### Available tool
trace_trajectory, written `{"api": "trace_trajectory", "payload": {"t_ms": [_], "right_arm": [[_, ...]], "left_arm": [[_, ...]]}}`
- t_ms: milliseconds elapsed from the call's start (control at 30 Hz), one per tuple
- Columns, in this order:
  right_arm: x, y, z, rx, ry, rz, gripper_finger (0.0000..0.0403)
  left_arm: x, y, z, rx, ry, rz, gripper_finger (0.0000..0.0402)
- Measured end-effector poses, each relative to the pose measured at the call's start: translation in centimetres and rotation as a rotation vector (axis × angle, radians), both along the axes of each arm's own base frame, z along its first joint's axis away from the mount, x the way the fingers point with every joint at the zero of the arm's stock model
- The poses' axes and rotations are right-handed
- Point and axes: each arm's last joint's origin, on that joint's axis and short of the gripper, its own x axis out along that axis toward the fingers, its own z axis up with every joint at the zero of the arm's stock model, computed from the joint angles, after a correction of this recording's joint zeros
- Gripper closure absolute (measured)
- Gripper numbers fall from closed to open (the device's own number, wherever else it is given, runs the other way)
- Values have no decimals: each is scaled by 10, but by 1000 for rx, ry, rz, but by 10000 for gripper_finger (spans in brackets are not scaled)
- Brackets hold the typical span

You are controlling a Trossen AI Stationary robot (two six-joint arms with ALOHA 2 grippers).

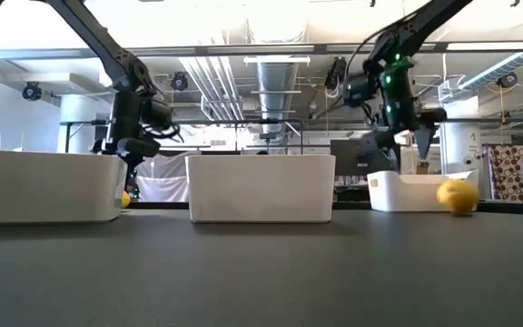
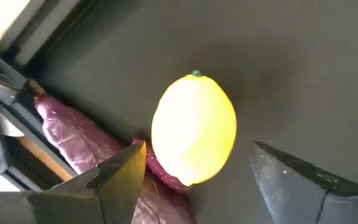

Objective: Sort produce into baskets
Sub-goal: Put the yellow lemon into the top white bin

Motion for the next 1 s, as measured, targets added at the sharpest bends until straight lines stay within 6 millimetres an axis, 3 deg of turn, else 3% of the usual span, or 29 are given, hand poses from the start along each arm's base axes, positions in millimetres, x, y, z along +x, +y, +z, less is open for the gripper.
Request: {"api": "trace_trajectory", "payload": {"t_ms": [233, 400, 633, 800, 1000], "right_arm": [[-5, 5, 52, -134, -128, 8, 51], [-15, 19, 86, -217, -229, 19, 57], [-23, 45, 113, -250, -388, 24, 60], [-15, 60, 117, -255, -432, 54, 60], [0, 75, 101, -149, -362, 110, 60]], "left_arm": [[3, 4, -19, -58, 31, -2, 135], [5, 4, -21, -64, 31, -7, 170], [9, 5, -20, -72, -31, -9, 221], [40, 13, 5, -49, -306, -70, 221], [99, 12, 41, 100, -477, -242, 220]]}}
